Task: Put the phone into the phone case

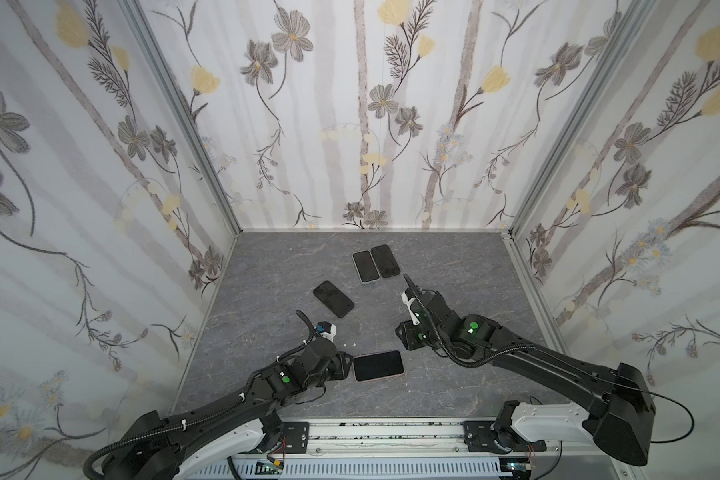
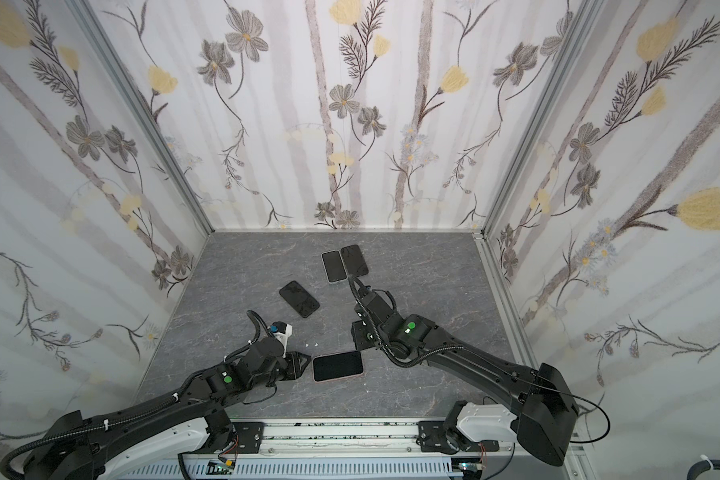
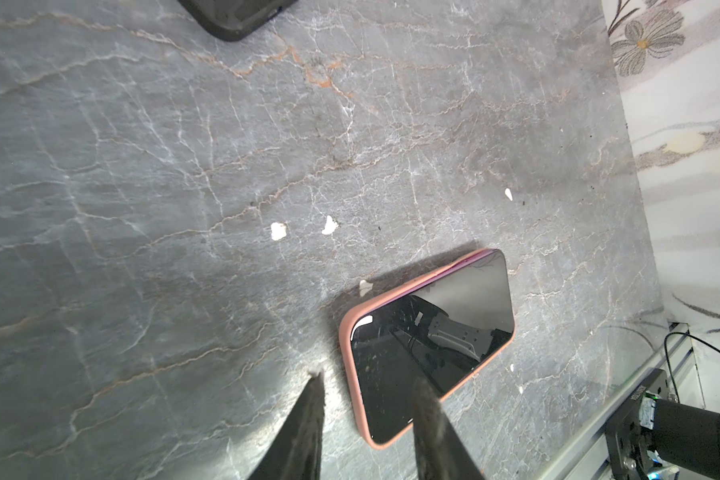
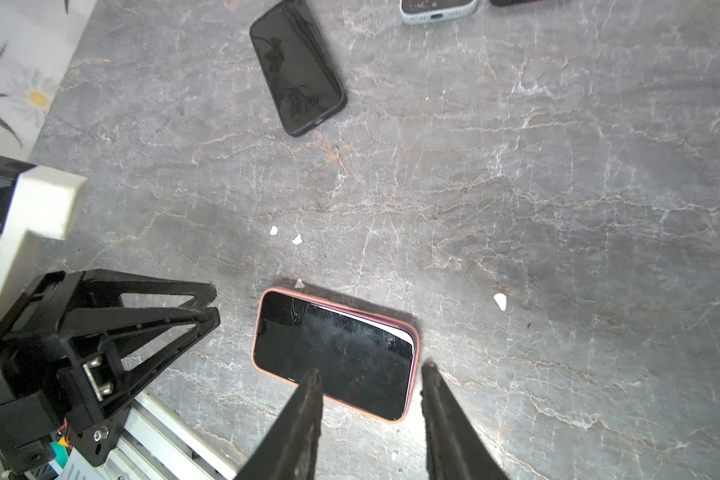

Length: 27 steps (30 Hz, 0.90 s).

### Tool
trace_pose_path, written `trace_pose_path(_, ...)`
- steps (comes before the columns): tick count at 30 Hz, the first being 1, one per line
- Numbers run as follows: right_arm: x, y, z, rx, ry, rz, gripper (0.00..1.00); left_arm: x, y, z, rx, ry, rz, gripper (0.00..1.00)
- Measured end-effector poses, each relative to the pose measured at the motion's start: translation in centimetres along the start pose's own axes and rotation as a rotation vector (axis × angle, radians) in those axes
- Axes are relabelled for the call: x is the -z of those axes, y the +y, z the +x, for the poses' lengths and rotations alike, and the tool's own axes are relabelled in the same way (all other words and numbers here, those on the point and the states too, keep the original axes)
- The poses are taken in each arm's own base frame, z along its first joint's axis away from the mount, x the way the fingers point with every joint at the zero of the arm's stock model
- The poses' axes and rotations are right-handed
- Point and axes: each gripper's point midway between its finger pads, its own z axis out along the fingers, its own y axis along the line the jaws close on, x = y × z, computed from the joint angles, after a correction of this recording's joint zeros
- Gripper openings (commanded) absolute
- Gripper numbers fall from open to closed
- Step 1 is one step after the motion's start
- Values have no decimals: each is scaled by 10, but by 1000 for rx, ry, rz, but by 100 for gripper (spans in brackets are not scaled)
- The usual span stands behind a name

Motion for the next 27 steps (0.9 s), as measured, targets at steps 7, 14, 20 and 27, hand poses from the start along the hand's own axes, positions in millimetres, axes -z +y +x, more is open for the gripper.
trace_pose_path(7, -2, -7, 5, 15, -7, 22, 41, 2, 0, -6, -6, -25, -8, 35)
trace_pose_path(14, -10, -9, 8, 23, 6, 29, 41, 4, 4, -6, -13, -30, -15, 36)
trace_pose_path(20, -19, -5, 11, 27, 24, 15, 41, 5, 6, -3, -6, -27, -17, 36)
trace_pose_path(27, -22, 0, 14, 27, 44, -12, 42, 6, 11, 0, 9, -27, -17, 36)
